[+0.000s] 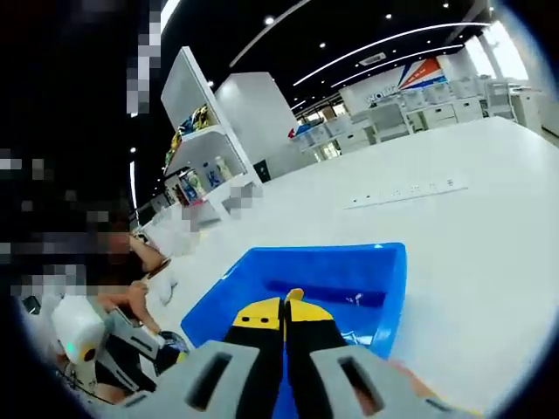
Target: Open the lid of the chip container on the table, take out the chips, place them into the box in front of the container, and close the lid
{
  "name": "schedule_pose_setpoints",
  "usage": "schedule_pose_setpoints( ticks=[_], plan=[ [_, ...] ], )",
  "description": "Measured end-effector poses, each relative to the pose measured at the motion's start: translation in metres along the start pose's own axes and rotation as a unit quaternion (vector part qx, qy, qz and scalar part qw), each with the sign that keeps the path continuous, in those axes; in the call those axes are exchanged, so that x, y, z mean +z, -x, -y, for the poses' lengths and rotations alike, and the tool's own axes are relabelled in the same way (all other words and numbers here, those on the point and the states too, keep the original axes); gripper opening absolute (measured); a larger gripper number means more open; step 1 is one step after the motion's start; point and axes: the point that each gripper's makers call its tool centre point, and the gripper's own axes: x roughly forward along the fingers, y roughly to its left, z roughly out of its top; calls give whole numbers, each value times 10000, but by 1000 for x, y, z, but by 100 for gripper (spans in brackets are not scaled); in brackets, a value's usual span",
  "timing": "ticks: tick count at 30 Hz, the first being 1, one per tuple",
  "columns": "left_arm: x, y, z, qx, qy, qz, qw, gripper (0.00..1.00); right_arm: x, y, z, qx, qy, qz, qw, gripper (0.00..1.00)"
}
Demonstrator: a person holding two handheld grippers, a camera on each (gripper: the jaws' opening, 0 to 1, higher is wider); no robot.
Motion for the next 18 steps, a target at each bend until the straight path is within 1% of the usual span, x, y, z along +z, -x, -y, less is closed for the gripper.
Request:
schedule_pose_setpoints(
  ticks=[4, 6, 7, 9, 18],
  plan=[
    [-2, 0, -2, -1, 7, -5, 10000, 50, -4, -8, -8, 2, 121, -97, 9999, 1],
    [-2, 0, -3, -1, 8, -11, 10000, 50, -8, -11, -7, -134, 280, -216, 9993, 1],
    [-3, 0, -3, 0, 7, -14, 10000, 50, -8, -13, -8, -172, 344, -215, 9990, 1],
    [-3, 0, -3, 2, 4, -21, 10000, 50, -9, -17, -11, -182, 428, -260, 9986, 1],
    [-4, 0, -4, 12, 5, -14, 10000, 50, -16, -22, -11, -207, 495, -407, 9977, 1]
  ],
)
